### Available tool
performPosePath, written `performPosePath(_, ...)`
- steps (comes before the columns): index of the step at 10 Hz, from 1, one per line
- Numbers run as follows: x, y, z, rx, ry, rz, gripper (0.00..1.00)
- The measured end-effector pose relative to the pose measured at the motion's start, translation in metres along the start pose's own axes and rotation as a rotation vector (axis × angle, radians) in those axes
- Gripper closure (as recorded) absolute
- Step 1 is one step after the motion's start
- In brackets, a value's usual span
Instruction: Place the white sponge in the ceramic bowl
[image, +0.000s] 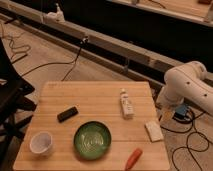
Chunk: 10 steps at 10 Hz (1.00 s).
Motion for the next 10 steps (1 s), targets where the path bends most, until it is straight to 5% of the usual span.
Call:
performPosePath(6,-0.012,0.001,0.033,-0.062,0.015,-0.076,0.35)
performPosePath(10,-0.03,0.011,0.082,-0.165,-0.045,-0.066,0.35)
